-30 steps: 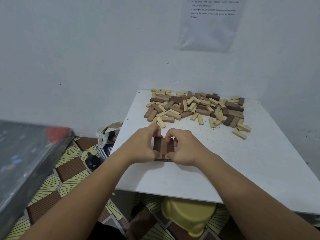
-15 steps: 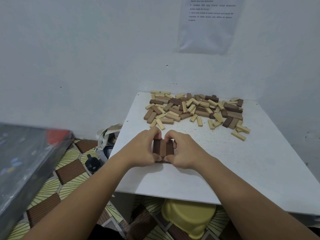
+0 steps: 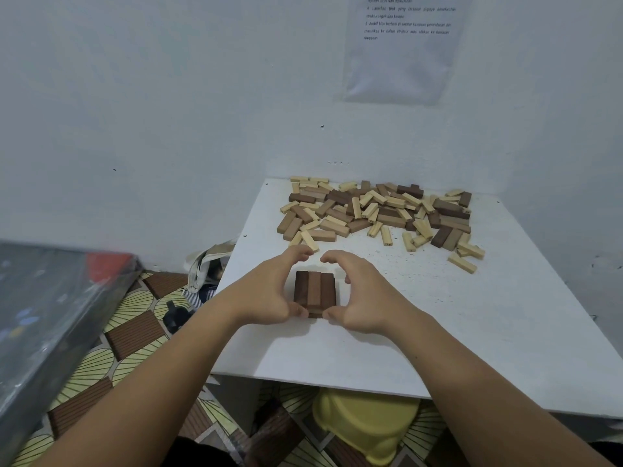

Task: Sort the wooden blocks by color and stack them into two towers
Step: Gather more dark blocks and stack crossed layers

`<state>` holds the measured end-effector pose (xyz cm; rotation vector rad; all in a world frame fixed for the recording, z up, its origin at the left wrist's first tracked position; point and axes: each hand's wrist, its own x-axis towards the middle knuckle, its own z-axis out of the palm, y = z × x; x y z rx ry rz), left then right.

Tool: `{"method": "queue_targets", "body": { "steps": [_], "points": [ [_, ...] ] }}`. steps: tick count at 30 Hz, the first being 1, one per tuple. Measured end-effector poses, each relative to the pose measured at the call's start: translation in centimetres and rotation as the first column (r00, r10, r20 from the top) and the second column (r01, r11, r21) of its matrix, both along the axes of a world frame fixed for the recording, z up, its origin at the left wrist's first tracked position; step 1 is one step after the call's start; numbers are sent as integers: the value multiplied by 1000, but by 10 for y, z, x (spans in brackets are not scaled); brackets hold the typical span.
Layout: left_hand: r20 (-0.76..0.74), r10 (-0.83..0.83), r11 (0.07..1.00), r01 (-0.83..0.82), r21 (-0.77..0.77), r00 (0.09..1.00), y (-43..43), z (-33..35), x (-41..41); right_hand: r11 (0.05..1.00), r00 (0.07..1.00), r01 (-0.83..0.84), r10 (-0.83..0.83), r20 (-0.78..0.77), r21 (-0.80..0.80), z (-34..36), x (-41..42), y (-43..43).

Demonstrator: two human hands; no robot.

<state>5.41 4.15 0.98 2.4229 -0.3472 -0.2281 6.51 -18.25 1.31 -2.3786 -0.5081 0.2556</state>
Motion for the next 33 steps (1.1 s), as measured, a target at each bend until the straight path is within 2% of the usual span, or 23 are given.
{"method": "queue_targets", "body": {
  "steps": [5,7,8,9,11,13,15,17,20,33],
  "points": [
    [-25,9,1000,-9,2,1000,4,-2,0,1000,999,6,-6,-51,8,-5,1,-3],
    [-17,61,991,-62,-116,998,6,-2,-3,995,998,48,-44,-53,85,-9,0,-5],
    [-17,106,969,-107,-221,994,5,-2,-7,979,993,100,-87,-79,179,-11,-2,-4],
    [-25,169,926,-168,-339,985,3,-4,-10,941,983,167,-135,-128,295,-13,-4,-2],
    [-71,330,798,-319,-512,941,-8,-16,-13,807,941,322,-215,-260,495,-18,-8,7],
    [-125,463,682,-443,-582,877,-25,-28,-9,653,890,448,-258,-376,611,-23,-10,20],
    [-183,529,589,-513,-624,829,-40,-35,-4,520,850,525,-285,-443,673,-29,-10,33],
    [-233,548,529,-549,-647,803,-50,-36,-1,451,828,561,-309,-468,694,-33,-8,41],
    [-259,546,498,-557,-664,797,-54,-37,1,428,817,576,-317,-481,697,-35,-6,50],
    [-204,557,559,-545,-625,805,-65,-33,4,446,776,630,-362,-516,635,-33,-4,62]
  ]
}}
